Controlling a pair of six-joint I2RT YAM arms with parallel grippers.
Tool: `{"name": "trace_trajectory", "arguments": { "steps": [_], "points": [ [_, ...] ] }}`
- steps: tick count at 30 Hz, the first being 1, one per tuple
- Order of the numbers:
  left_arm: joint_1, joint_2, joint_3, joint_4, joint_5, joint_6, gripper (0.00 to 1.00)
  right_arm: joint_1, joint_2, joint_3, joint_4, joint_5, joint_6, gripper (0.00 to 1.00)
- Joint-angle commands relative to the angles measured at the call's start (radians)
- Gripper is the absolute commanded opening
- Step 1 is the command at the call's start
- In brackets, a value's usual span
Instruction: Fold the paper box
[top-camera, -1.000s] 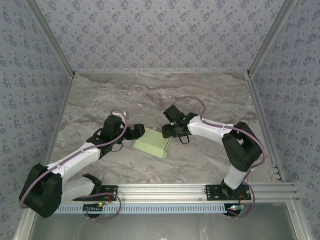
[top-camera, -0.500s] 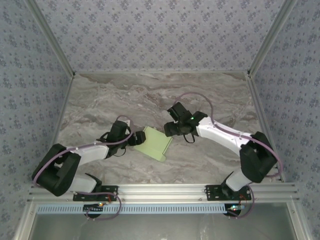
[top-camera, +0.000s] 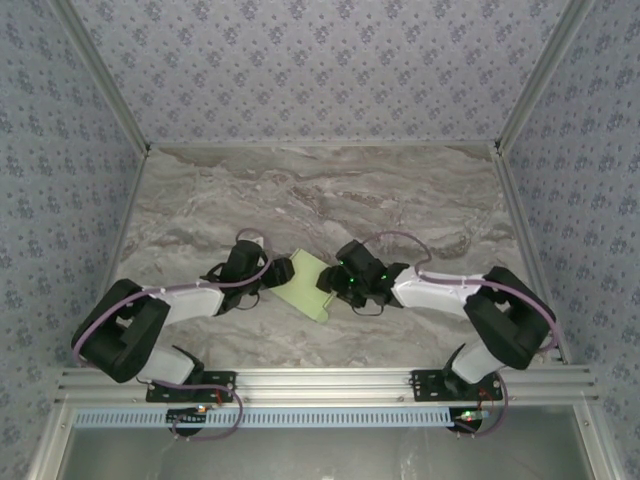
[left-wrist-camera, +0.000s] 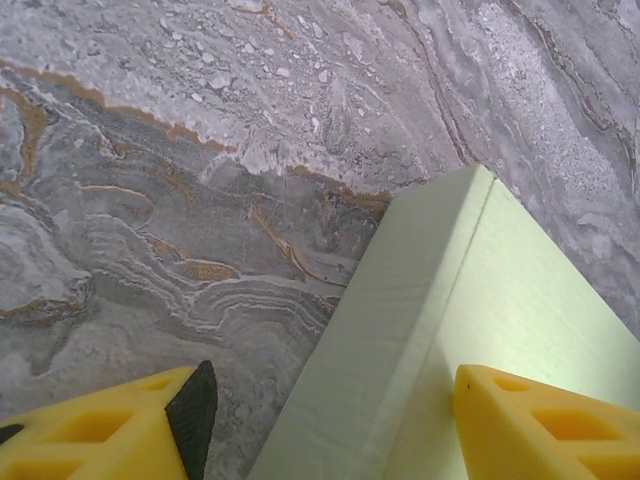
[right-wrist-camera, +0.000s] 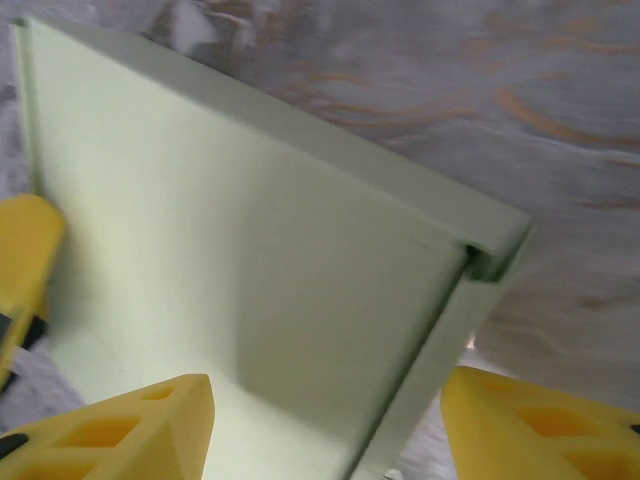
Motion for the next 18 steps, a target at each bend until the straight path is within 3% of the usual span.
{"name": "trace_trajectory", "arguments": {
  "steps": [1,10,13,18],
  "points": [
    [-0.003,0.014,-0.014,-0.117,-0.02,-0.023,0.64,-0.029,0.07,0.059,0.123,-0.027,0.043,0.64],
    [-0.001,-0.042,-0.021,-0.143,-0.033,-0.043,0.68,-0.19,0.174,0.215,0.071,-0.055,-0.279,0.67],
    [-0.002,-0.043,-0.017,-0.14,-0.014,-0.056,0.68,-0.261,0.17,0.252,0.06,-0.143,-0.377,0.68],
    [-0.002,-0.096,-0.006,-0.191,-0.018,-0.05,0.71,-0.338,0.062,0.275,-0.192,-0.11,-0.585,0.71]
  ]
}}
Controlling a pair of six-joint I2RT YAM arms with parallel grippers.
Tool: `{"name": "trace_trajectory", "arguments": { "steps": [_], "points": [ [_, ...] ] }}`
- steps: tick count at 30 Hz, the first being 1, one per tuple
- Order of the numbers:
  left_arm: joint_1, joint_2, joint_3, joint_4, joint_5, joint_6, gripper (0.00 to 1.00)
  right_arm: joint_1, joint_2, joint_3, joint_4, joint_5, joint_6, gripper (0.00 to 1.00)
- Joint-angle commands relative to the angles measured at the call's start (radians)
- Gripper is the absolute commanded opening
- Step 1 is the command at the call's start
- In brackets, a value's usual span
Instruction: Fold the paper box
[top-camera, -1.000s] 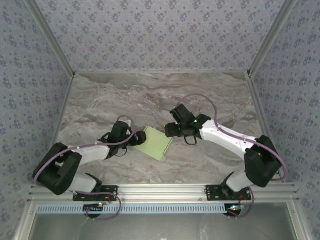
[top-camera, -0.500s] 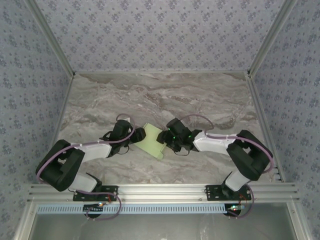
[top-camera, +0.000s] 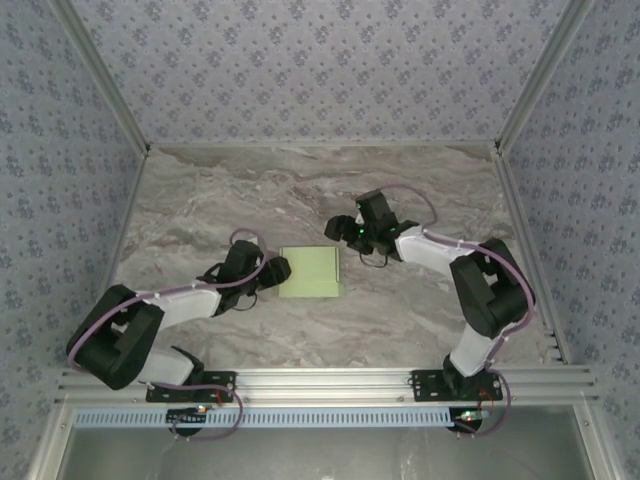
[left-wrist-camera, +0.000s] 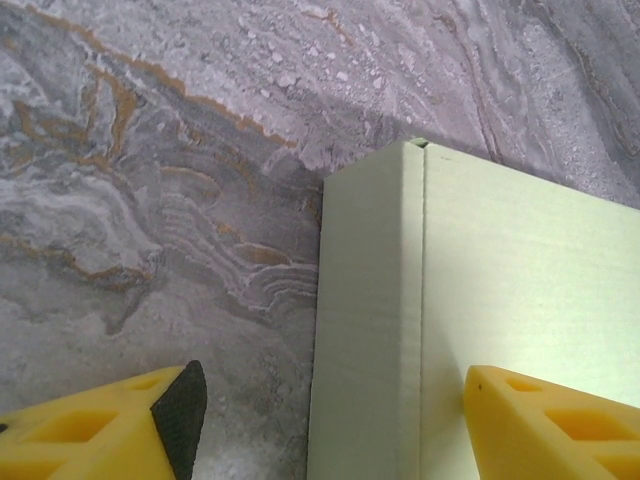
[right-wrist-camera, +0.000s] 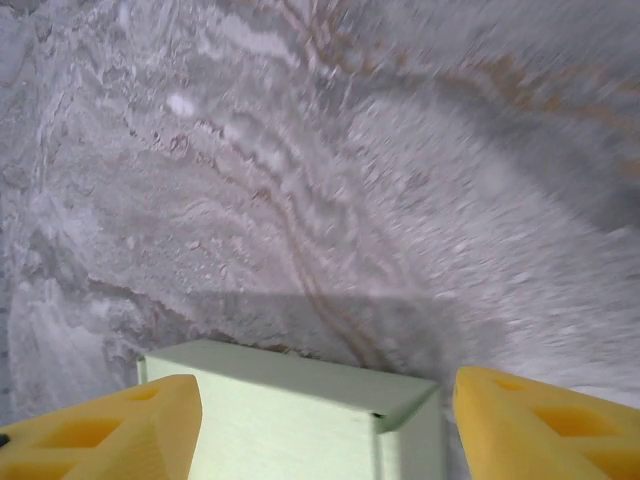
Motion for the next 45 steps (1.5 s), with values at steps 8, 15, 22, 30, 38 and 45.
{"name": "trace_trajectory", "arguments": {
  "steps": [8,15,22,30,38,45],
  "points": [
    [-0.002,-0.168,0.03,-0.218,-0.073,0.126,0.68,-0.039,-0.202,-0.135,-0.258,-0.131,-0.278,0.71],
    [0.004,-0.014,0.071,-0.138,-0.013,0.138,0.57,-0.051,-0.202,-0.182,-0.171,-0.191,-0.227,0.71],
    [0.051,0.078,0.041,-0.023,0.103,0.103,0.31,-0.077,-0.177,-0.192,-0.119,-0.287,-0.201,0.72],
    [0.104,0.072,-0.013,0.004,0.121,0.072,0.31,-0.104,-0.121,-0.293,0.109,-0.445,-0.013,0.8],
    [0.105,0.082,-0.004,0.014,0.142,0.073,0.33,-0.055,-0.021,-0.273,0.321,-0.507,0.129,0.81],
    [0.105,0.085,-0.001,0.013,0.144,0.082,0.33,-0.029,0.033,-0.231,0.345,-0.514,0.17,0.81]
  ]
}}
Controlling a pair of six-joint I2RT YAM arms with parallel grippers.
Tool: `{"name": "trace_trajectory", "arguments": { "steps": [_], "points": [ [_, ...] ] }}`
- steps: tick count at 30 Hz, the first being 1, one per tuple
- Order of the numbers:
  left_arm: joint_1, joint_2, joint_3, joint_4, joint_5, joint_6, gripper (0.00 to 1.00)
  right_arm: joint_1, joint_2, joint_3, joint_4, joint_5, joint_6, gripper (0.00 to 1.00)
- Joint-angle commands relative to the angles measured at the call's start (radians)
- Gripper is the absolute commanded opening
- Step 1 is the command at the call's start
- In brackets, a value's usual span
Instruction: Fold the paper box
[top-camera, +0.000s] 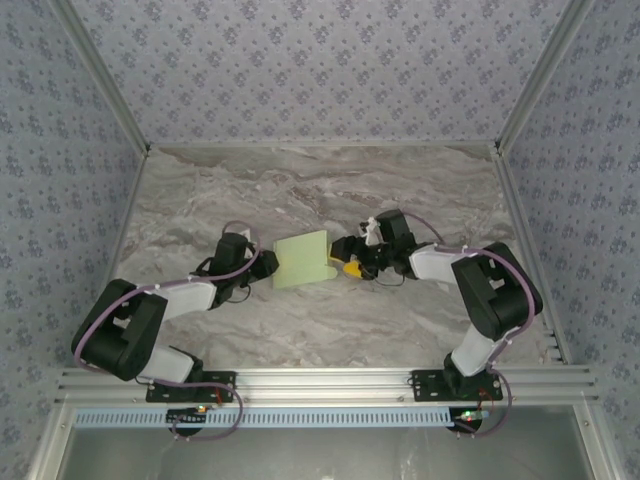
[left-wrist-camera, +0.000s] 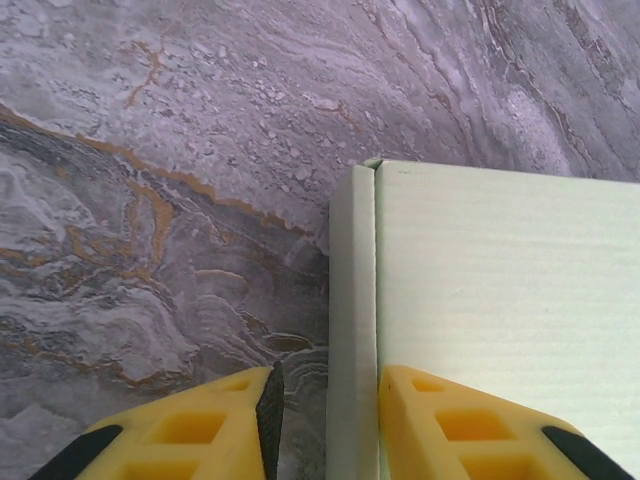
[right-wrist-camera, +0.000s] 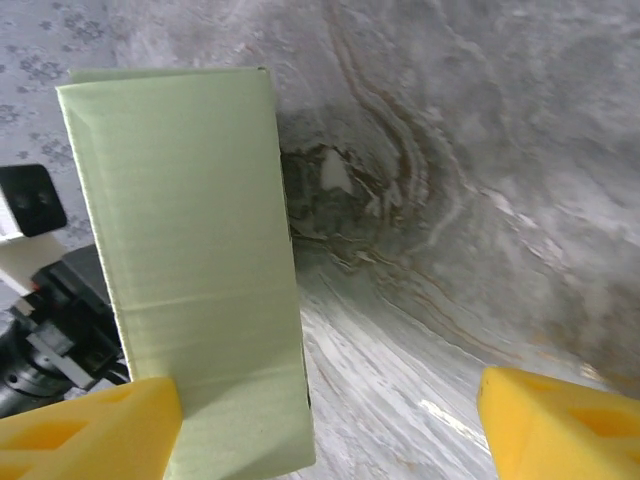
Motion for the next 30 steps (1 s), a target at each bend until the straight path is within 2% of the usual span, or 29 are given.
{"name": "trace_trajectory", "arguments": {
  "steps": [1,9,15,23,30],
  "points": [
    [-0.013,0.032,-0.013,-0.08,0.041,0.009,0.33,0.036,0.044,0.03,0.062,-0.038,0.058,0.81],
    [-0.013,0.04,-0.002,-0.106,0.027,0.017,0.33,0.04,0.057,0.049,0.019,-0.036,0.043,0.8],
    [-0.015,0.071,0.007,-0.12,0.01,0.035,0.33,-0.005,0.025,0.02,-0.017,-0.03,-0.035,0.8],
    [-0.033,0.109,0.029,-0.135,0.002,0.025,0.33,-0.068,-0.041,-0.003,-0.02,-0.075,-0.036,0.81],
    [-0.088,0.133,0.057,-0.189,-0.079,0.029,0.33,-0.135,-0.139,-0.041,-0.086,-0.041,-0.07,0.81]
  ]
}}
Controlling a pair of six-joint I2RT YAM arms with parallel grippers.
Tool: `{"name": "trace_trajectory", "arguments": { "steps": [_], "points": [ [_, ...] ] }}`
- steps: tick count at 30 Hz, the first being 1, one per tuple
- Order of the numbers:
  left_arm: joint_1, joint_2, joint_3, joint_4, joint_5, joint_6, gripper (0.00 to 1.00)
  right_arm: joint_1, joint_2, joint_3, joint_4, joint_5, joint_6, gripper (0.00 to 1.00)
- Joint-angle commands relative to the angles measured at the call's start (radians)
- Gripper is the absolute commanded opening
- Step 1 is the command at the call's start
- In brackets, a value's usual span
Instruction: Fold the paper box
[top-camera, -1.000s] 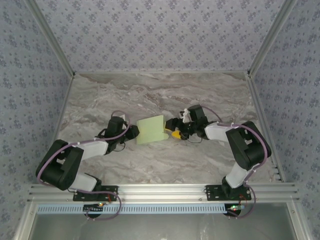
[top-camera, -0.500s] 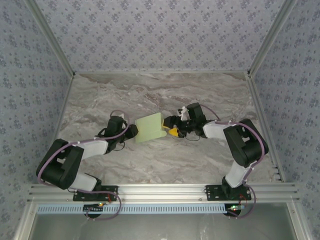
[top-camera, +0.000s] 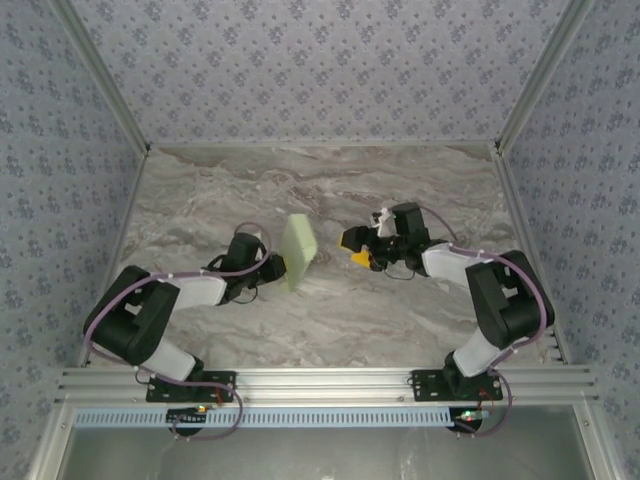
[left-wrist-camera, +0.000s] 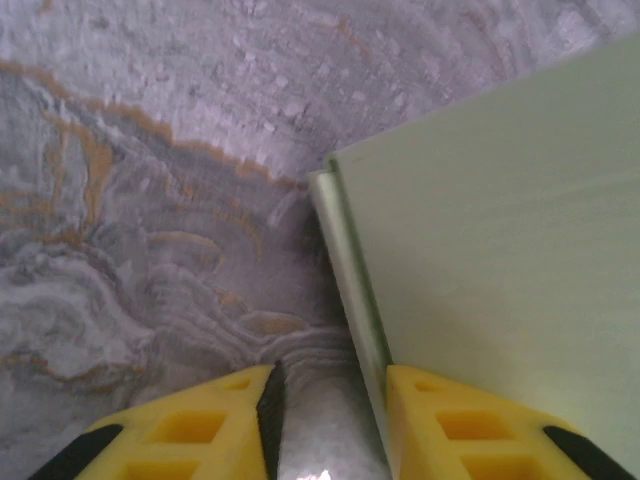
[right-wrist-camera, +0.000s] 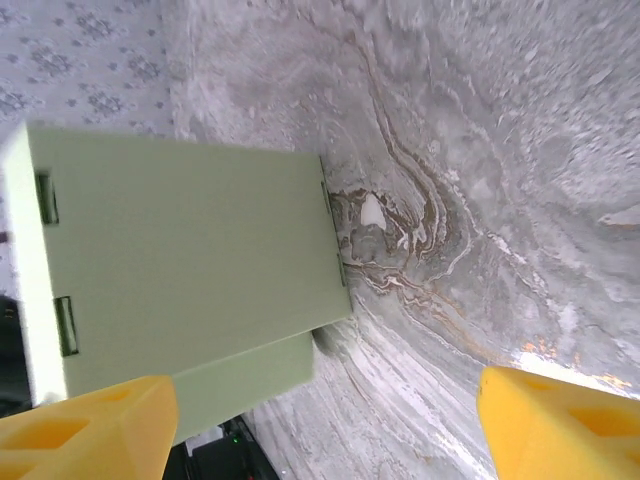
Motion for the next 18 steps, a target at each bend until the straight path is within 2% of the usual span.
{"name": "trace_trajectory", "arguments": {
  "steps": [1,7,13,15,18],
  "points": [
    [-0.023,0.039,0.005,-0.142,-0.037,0.013,0.33,-0.031,-0.044,-0.024,-0.062,-0.001,-0.036,0.81],
    [-0.036,0.05,0.013,-0.13,-0.036,0.006,0.34,-0.016,-0.083,-0.001,-0.103,-0.004,-0.069,0.81],
    [-0.036,0.035,0.032,-0.159,-0.043,0.027,0.35,0.004,-0.121,0.081,-0.226,0.077,-0.224,0.81],
    [-0.034,0.027,0.034,-0.165,-0.044,0.031,0.36,-0.002,-0.129,0.123,-0.294,0.118,-0.34,0.81],
    [-0.03,0.001,0.035,-0.174,-0.037,0.037,0.36,-0.034,-0.123,0.173,-0.363,0.177,-0.402,0.81]
  ]
}}
